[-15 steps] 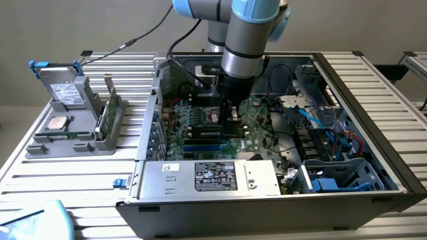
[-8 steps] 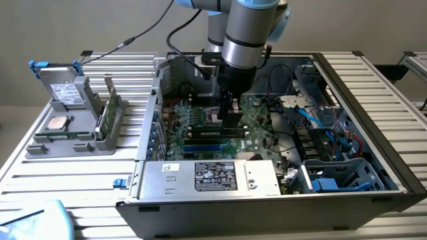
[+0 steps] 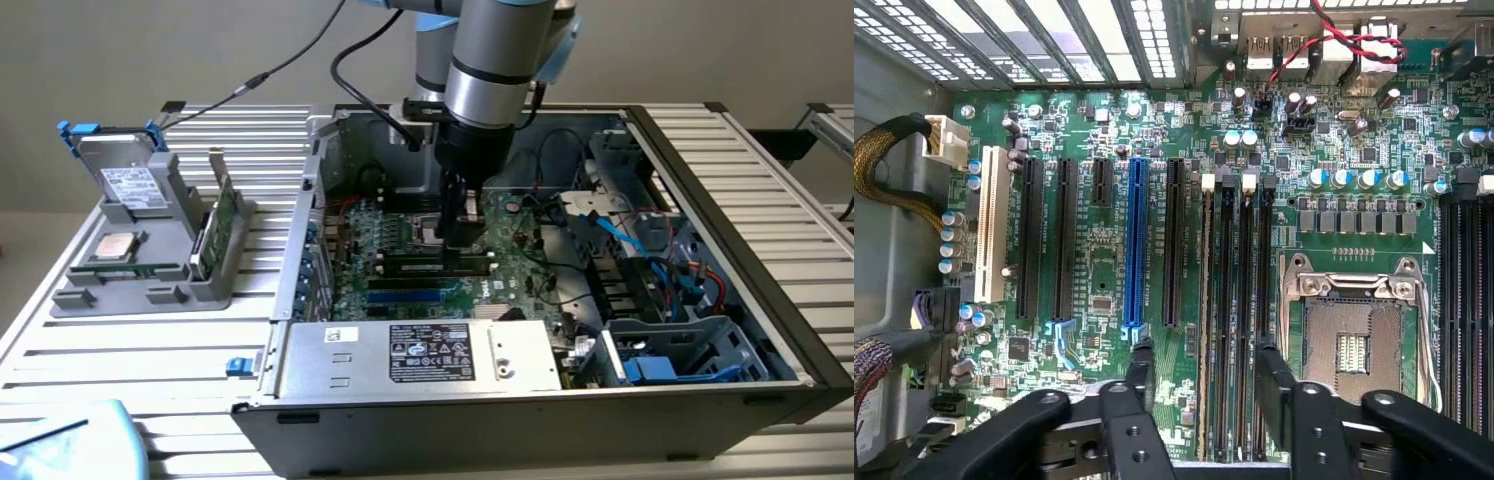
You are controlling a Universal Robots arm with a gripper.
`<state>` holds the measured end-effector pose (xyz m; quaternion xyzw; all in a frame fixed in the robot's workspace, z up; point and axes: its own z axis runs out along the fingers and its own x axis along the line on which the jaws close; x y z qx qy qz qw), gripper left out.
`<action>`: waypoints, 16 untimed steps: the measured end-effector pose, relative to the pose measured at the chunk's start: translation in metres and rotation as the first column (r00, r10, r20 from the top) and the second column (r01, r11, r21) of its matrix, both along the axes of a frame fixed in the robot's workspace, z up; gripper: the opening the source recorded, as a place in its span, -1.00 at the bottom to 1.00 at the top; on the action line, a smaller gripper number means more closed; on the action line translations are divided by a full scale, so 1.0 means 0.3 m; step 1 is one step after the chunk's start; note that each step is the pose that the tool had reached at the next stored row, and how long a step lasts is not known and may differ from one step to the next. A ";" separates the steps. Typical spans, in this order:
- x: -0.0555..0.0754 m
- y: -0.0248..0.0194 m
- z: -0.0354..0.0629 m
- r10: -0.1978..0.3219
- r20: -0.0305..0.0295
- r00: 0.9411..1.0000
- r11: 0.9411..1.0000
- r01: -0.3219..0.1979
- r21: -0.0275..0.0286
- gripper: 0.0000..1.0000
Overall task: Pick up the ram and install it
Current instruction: 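Insert the ram into the slot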
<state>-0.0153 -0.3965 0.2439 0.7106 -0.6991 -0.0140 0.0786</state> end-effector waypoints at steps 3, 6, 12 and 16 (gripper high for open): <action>0.000 0.000 0.000 0.000 0.000 1.000 1.000 0.000 0.000 -0.27; 0.000 0.000 0.000 -0.001 0.000 1.000 1.000 0.001 0.000 -0.51; 0.003 0.001 0.000 -0.007 0.001 1.000 1.000 0.007 0.000 -0.80; 0.020 0.002 0.000 -0.009 0.003 1.000 1.000 0.009 0.000 -0.80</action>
